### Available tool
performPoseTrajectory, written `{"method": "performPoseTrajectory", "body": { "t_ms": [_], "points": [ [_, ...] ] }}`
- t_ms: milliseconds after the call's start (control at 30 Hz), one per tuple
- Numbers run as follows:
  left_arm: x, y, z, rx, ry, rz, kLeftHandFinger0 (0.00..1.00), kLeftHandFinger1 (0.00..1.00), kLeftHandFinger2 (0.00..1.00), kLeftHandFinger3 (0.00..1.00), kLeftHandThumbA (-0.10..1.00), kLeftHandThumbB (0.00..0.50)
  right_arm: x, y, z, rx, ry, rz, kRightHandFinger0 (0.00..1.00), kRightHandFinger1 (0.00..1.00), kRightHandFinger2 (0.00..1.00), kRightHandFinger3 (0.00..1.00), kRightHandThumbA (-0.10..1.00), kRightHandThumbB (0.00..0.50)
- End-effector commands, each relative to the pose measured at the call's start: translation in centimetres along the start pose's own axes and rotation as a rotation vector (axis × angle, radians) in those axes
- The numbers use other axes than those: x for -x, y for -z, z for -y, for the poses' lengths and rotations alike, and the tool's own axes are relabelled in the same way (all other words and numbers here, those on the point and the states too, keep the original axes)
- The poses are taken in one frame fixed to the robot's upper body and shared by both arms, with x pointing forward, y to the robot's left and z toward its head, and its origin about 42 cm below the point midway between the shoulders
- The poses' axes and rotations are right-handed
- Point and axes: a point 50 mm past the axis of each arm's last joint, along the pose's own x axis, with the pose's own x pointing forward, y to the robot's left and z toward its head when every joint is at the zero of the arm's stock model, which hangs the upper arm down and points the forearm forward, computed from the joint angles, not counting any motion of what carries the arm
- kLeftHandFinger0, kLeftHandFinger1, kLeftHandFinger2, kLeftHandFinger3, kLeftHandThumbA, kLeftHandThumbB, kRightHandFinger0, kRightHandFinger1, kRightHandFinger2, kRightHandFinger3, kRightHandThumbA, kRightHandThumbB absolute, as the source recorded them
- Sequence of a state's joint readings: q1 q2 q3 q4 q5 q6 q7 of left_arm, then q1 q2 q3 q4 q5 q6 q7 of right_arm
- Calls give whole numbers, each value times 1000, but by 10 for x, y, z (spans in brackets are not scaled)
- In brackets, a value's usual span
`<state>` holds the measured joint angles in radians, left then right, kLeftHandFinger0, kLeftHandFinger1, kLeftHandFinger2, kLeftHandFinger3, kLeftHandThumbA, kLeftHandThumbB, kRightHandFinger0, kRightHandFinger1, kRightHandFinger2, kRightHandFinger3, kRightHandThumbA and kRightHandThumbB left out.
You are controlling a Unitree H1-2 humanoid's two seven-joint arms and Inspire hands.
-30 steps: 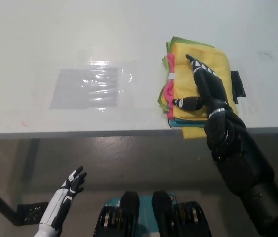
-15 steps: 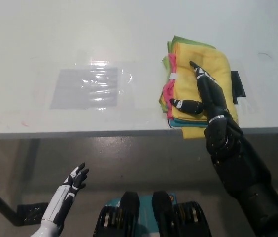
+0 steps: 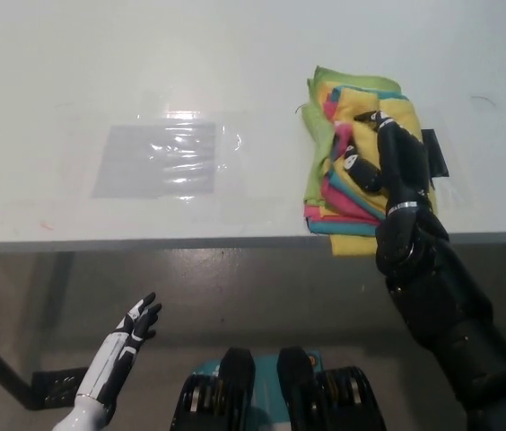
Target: A stack of folded microfibre clothes with a single fold is kept infront of the robot. the robot uses its right hand to grab one end of the clothes and pulla it away from the other end to unfold
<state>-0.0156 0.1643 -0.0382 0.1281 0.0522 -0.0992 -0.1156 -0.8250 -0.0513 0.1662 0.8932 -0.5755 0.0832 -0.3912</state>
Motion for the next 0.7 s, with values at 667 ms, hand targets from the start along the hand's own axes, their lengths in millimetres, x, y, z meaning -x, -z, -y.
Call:
{"method": "performPoseTrajectory", "body": {
  "t_ms": [667],
  "points": [
    [-6, -8, -13, -27, -12, 60, 1000, 1000, 1000, 1000, 978, 222, -9, 75, 96, -1396, 549, -223, 13, 325, 742, 848, -100, 109]
  ]
}}
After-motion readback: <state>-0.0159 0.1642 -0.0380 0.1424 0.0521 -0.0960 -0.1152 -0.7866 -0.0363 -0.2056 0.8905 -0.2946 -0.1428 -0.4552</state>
